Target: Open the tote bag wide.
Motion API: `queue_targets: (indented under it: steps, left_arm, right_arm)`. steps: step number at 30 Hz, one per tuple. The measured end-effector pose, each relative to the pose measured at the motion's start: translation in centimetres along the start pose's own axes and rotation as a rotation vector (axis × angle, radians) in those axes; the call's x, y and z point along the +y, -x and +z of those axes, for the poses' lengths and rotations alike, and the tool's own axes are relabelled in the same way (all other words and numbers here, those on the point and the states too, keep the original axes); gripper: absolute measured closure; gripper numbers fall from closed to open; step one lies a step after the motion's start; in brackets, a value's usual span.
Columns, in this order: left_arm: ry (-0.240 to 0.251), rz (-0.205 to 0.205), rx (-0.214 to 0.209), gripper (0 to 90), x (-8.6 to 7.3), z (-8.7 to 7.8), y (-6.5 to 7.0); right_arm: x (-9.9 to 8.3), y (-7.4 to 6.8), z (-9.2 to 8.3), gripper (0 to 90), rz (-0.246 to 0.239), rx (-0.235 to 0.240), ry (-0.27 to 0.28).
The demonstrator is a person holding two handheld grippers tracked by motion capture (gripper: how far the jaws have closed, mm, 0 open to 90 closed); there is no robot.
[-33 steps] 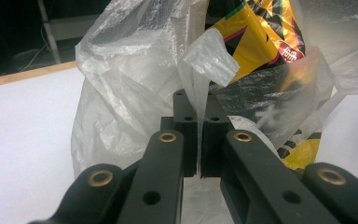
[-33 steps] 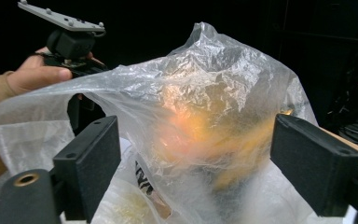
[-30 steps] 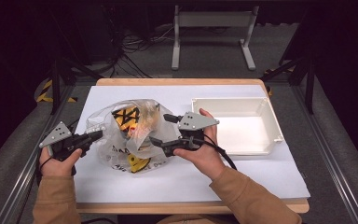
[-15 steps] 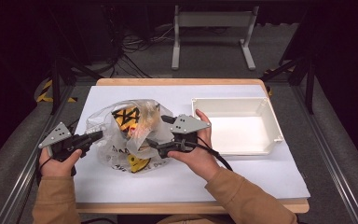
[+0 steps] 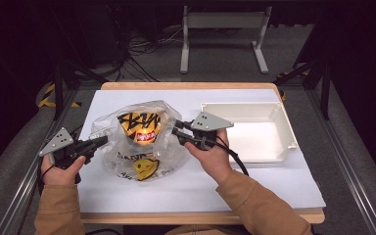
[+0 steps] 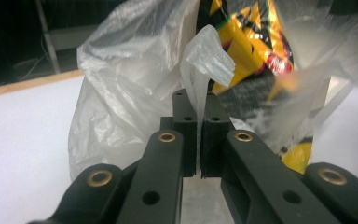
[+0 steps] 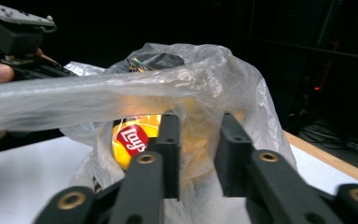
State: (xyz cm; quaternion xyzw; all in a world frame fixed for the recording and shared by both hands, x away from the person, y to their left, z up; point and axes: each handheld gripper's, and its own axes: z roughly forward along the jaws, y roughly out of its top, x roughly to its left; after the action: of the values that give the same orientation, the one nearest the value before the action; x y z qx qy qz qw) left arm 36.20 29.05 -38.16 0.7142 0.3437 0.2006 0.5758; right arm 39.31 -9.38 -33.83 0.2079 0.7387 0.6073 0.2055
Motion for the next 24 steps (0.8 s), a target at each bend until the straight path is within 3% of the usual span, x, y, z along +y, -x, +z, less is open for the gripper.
queue_targets:
  steps: [5, 12, 16, 24]
  left_arm:
    - [0.015, 0.032, 0.025, 88.8, 0.5, 0.1, 0.4]
    - [0.027, 0.03, 0.046, 88.9, 0.9, 0.3, 0.2]
    - [0.0, 0.024, 0.057, 88.9, 0.7, 1.0, -0.1]
    - [-0.084, -0.009, 0.066, 89.0, -0.8, 2.8, -1.0]
  right_arm:
    - [0.4, 1.1, -0.2, 85.0, 0.043, -0.004, 0.021]
    - [1.0, 2.7, 0.1, 86.2, 0.074, -0.046, 0.017]
    - [0.7, 3.7, 0.4, 86.2, 0.105, -0.07, -0.001]
    - [-1.2, 5.3, 1.7, 86.4, 0.136, -0.122, -0.104]
